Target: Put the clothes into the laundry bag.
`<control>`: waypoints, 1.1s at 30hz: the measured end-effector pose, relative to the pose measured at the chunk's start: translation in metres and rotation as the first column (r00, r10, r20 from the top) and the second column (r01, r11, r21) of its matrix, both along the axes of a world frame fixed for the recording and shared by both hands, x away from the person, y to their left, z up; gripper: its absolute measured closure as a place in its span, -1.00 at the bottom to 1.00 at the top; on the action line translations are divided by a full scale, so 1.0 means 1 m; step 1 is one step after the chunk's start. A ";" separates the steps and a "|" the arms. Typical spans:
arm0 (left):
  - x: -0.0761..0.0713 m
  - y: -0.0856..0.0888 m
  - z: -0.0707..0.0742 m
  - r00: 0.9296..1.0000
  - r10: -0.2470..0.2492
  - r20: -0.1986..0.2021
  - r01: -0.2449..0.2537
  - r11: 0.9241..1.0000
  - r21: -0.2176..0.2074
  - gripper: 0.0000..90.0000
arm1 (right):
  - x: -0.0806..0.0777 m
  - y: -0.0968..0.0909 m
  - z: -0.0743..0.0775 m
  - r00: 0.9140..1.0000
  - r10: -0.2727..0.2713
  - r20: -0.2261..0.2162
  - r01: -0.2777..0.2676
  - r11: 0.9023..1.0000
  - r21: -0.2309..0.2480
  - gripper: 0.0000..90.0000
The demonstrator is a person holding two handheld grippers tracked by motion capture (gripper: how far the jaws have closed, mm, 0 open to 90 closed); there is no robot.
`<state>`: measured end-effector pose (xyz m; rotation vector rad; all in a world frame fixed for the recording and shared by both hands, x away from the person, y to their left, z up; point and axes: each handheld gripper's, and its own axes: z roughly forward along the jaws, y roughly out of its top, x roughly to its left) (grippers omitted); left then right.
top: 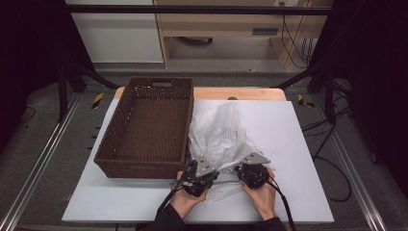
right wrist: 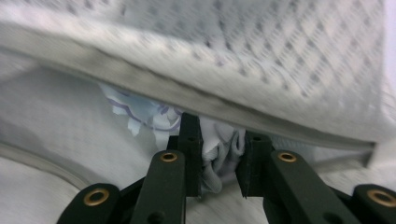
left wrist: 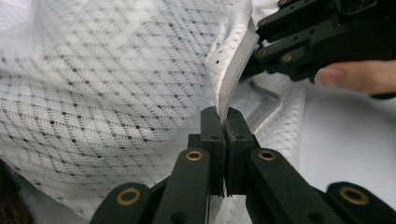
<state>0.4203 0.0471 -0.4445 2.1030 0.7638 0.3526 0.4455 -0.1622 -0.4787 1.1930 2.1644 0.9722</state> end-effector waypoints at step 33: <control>-0.001 -0.001 -0.012 1.000 -0.017 -0.009 0.017 0.999 0.027 0.96 | 0.011 -0.074 0.016 0.988 -0.146 0.045 0.144 0.988 0.046 -0.36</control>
